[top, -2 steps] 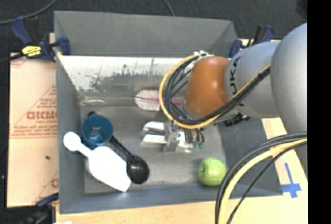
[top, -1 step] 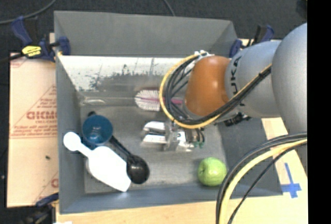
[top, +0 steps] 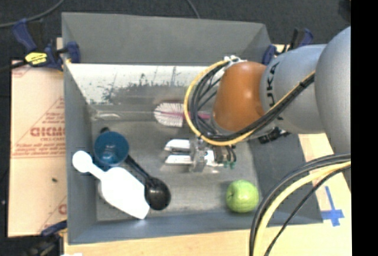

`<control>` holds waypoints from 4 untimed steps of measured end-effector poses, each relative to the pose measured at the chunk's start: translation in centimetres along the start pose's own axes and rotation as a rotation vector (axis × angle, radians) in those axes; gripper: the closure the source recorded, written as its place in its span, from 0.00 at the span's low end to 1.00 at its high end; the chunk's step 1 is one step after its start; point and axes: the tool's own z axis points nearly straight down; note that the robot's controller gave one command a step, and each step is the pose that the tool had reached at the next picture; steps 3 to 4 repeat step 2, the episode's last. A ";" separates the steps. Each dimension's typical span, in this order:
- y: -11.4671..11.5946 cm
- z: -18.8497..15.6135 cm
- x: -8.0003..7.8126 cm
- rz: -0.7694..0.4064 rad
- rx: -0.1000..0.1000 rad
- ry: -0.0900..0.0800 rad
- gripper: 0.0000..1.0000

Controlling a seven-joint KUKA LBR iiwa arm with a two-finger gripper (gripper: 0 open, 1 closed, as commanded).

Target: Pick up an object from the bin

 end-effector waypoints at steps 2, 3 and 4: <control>-0.1 -4.7 -0.1 0.001 0.001 -0.002 1.00; -0.1 -4.7 -0.1 0.001 0.001 -0.002 1.00; -0.1 -4.7 -0.1 0.001 0.001 -0.002 1.00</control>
Offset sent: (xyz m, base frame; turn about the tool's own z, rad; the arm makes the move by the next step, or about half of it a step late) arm 0.0000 0.0000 0.0355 0.0000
